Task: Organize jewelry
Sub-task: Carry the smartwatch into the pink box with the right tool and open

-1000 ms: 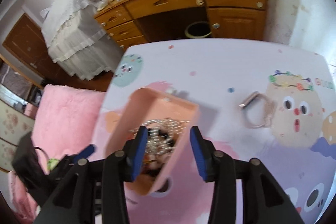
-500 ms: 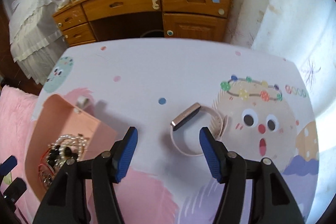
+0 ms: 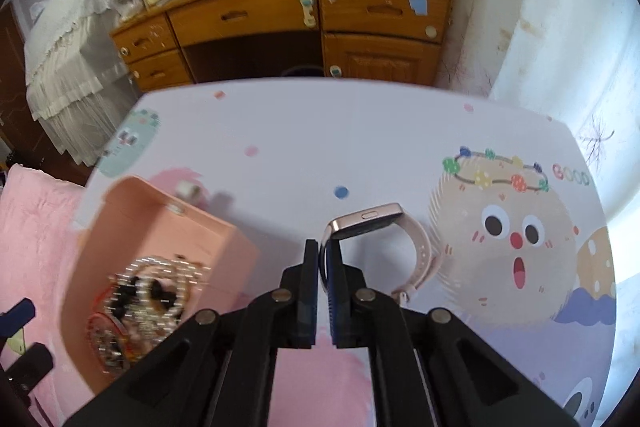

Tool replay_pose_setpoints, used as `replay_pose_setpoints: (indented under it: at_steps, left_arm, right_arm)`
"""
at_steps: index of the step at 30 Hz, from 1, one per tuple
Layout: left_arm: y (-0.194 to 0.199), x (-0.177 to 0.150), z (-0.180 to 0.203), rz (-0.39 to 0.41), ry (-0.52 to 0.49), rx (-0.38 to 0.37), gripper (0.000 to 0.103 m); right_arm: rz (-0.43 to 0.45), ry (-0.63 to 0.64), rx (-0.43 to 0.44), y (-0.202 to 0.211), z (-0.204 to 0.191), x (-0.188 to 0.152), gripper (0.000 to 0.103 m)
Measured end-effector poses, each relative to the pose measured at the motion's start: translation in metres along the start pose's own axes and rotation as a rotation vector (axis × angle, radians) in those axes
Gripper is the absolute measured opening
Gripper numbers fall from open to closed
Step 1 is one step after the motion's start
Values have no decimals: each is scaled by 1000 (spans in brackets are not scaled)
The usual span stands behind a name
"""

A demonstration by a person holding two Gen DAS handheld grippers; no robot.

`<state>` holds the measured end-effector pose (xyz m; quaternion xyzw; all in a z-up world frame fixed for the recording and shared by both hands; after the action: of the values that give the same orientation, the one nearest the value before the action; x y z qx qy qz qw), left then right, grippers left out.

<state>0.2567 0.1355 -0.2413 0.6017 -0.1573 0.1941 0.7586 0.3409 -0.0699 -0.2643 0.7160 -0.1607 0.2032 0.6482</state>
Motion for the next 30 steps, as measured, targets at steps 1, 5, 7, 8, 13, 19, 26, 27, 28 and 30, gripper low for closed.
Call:
replay_pose_setpoints:
  at_steps: [1, 5, 7, 8, 13, 19, 26, 27, 28, 30]
  left_arm:
    - [3, -1, -1, 0, -2, 0, 88]
    - [11, -8, -9, 3, -7, 8, 88]
    - [13, -13, -11, 2, -8, 20, 88]
    - [15, -17, -13, -1, -11, 31, 88]
    - [26, -33, -13, -18, -18, 71, 88]
    - [47, -67, -8, -63, 9, 148, 88]
    - [78, -140, 24, -224, 78, 138, 88]
    - [84, -148, 30, -226, 75, 136, 88]
    - [90, -155, 37, -225, 69, 137, 88]
    - [104, -168, 51, -229, 63, 146, 88]
  right_arm:
    - [19, 0, 12, 8, -5, 3, 3]
    - [126, 3, 123, 47, -35, 12, 4]
    - [179, 15, 192, 63, -52, 12, 5]
    - [210, 27, 234, 72, -63, 10, 7]
    - [166, 102, 298, 78, -103, -16, 42]
    - [48, 97, 322, 87, -104, -74, 62]
    - [-102, -35, 234, 136, -42, -184, 81]
    - [-119, -55, 218, 144, -32, -198, 86]
    - [-140, -81, 198, 153, -20, -216, 89]
    - [-175, -133, 170, 172, 3, -247, 92]
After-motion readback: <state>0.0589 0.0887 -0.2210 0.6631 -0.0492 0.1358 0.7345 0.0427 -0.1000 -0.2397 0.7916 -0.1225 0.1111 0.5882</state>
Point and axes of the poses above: each gripper's, at about its wrist camera, not at the fingertips, and y roughly against the way its jaws point, z to its right, x to its top, the point moved 10 cm from there along -y, roughly the way its jaws point, and after that the axes turned 4 degrees about -z, right-handed, at the moved point
